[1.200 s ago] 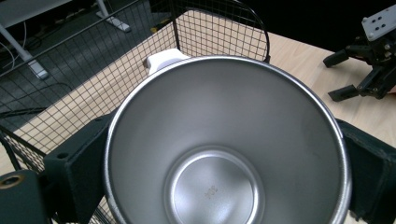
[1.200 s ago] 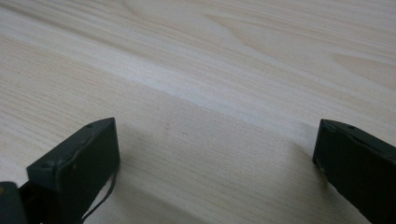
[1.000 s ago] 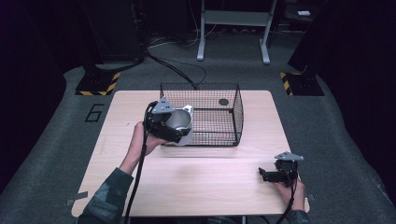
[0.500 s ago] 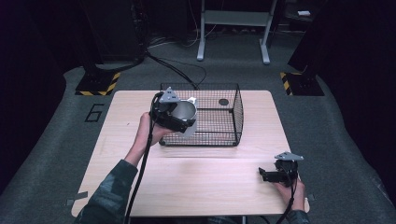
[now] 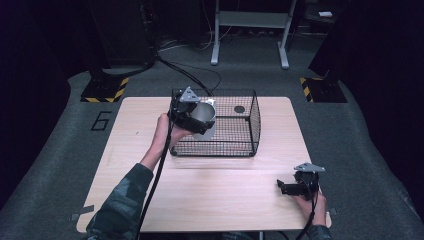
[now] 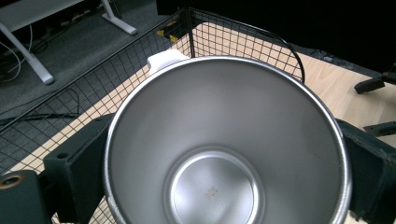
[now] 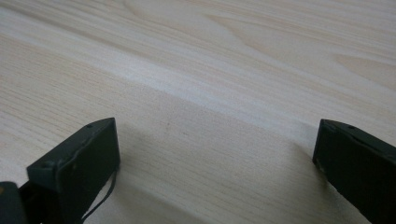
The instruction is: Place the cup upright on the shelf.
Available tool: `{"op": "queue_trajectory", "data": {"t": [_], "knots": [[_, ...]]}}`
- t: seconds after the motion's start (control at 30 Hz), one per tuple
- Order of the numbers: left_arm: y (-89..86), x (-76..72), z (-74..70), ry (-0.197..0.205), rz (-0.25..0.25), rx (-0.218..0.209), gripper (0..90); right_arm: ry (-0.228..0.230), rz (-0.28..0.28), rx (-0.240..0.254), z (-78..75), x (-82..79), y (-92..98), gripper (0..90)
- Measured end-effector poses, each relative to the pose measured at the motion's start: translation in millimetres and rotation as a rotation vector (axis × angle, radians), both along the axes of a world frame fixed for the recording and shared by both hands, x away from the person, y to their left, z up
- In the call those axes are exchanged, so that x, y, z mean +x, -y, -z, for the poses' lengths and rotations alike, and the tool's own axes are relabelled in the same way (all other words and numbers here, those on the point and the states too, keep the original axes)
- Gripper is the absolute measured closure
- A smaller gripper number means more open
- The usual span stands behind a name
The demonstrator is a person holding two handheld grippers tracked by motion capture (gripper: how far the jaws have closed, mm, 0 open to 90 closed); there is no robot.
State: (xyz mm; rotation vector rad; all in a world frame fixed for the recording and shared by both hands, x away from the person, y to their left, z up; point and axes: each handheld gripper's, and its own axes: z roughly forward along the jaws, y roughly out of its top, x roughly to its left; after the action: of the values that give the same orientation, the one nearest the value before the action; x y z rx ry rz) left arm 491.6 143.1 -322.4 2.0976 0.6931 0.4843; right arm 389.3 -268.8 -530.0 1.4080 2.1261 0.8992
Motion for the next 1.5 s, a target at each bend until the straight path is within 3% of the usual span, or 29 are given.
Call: {"op": "queue_trajectory", "data": {"t": [0.63,1.5], "knots": [[18.9,29.4,15.1,-0.029,-0.026,0.026,6.2,-0.003,0.006,0.008,-0.2,-0.1,-1.1,0.1],[33.8,69.0,44.4,-0.101,-0.114,0.060,6.1,-0.002,-0.005,-0.002,-0.2,0.0,-0.3,0.2]]}}
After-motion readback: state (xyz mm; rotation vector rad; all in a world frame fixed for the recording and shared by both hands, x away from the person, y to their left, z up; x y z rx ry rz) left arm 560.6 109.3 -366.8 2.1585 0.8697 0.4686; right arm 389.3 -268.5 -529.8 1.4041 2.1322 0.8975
